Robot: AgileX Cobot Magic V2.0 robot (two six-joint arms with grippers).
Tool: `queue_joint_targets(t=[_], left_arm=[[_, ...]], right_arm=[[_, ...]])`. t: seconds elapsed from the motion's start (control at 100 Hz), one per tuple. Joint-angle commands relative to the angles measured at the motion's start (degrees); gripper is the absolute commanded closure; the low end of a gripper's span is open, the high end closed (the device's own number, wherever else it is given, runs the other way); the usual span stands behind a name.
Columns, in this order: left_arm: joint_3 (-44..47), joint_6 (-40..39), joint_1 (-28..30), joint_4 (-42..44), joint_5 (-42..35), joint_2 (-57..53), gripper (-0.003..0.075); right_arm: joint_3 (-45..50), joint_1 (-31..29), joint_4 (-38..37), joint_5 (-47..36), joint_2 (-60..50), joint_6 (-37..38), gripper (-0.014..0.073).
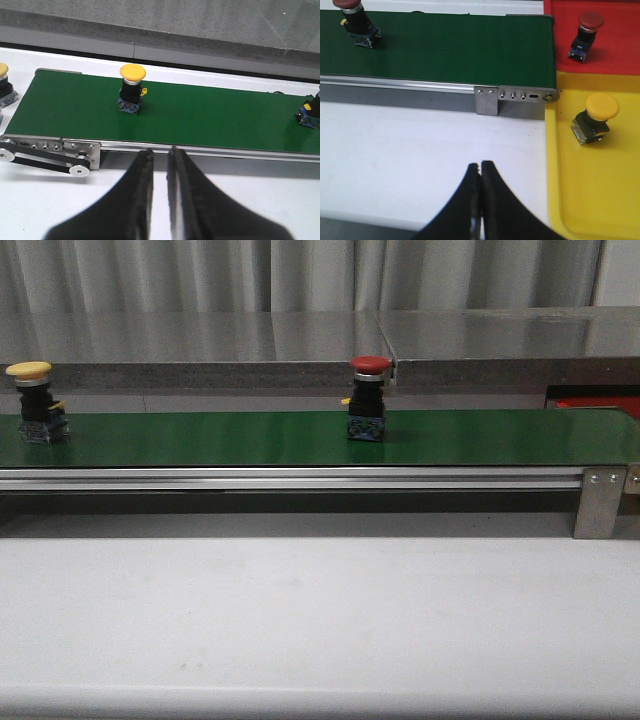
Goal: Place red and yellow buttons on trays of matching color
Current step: 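Lower the right gripper onto the red button at the belt's end and grasp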
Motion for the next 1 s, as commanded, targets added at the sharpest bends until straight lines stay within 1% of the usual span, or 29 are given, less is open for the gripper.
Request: queue_joint_targets(t=[0.0, 0.08, 0.11, 0.15, 0.2, 0.23, 0.25, 0.3, 0.32, 0.35, 0.4, 0.44, 0.47, 0.56, 0.66, 0.8, 0.99], left_arm=[[-1.4, 0.0, -0.5, -1.3, -3.8, -0.3, 0.0739], [-1.4, 0.0, -0.5, -1.3, -3.8, -0.3, 0.0739], [-1.4, 0.0, -0.5, -1.3, -3.8, -0.3, 0.0739], [-1.4, 0.0, -0.5, -1.3, -3.6, -0.3, 0.0739], [-1.4, 0.0, -0.5, -1.3, -3.3, -0.3, 0.0739], [-1.4, 0.0, -0.5, -1.3, -3.2, -0.3, 0.0739], [-1.4, 0.0, -0.5, -1.3, -3.1, -0.3, 0.0739], [-1.4, 0.0, -0.5, -1.3, -3.1, -0.3, 0.0739], [-1.4, 0.0, -0.5, -1.3, -3.1, -0.3, 0.0739], [-1.4, 0.0, -0.5, -1.3, -3.1, -0.3, 0.0739], [-1.4, 0.0, -0.5, -1.3, -3.1, -0.3, 0.0739], [-1.4, 0.0, -0.5, -1.3, -3.1, -0.3, 0.0739], [-1.4, 0.0, -0.5, -1.3, -3.1, -0.3, 0.0739], [-1.4, 0.0, -0.5, -1.3, -3.1, -0.3, 0.0739], [-1.4, 0.0, -0.5, -1.3, -3.1, -0.3, 0.0739], [-1.4, 0.0, -0.5, -1.3, -3.1, -0.3, 0.0739], [-1.4, 0.0, -0.5, -1.3, -3.1, -0.3, 0.0739]], right_arm=[[-1.4, 0.0, 0.7, -2.9, -0.1, -0.5, 0.0659], [-1.4, 0.0, 0.7, -2.1, -0.1, -0.5, 0.0638], [-1.4, 0.0, 0.7, -1.7, -0.1, -0.5, 0.0614], [-1.4, 0.0, 0.7, -1.2, -0.1, -0.5, 0.0556], [-1.4, 0.0, 0.8, -0.8, -0.1, -0.5, 0.0456], [-1.4, 0.0, 1.0, -0.8, -0.1, -0.5, 0.0368], [-1.4, 0.0, 1.3, -0.8, -0.1, -0.5, 0.0331], [-1.4, 0.0, 2.2, -1.1, -0.1, -0.5, 0.0179], [-1.4, 0.0, 2.4, -1.4, -0.1, -0.5, 0.0144], [-1.4, 0.0, 3.0, -2.0, -0.1, -0.5, 0.0064], [-1.4, 0.0, 3.9, -3.4, -0.1, -0.5, -0.002], [-1.4, 0.0, 4.6, -4.5, -0.1, -0.5, -0.0064], [-1.5, 0.0, 4.8, -5.6, 0.0, -0.5, -0.0075], [-2.7, 0.0, 5.2, -6.4, 1.2, -0.5, -0.0072], [-5.6, 0.0, 5.2, -6.3, 5.2, -1.0, -0.0072], [-11.6, 0.6, 6.5, -5.9, 14.3, -3.4, -0.0072], [-21.7, 4.4, 6.8, -6.1, 30.8, -5.4, -0.0072]])
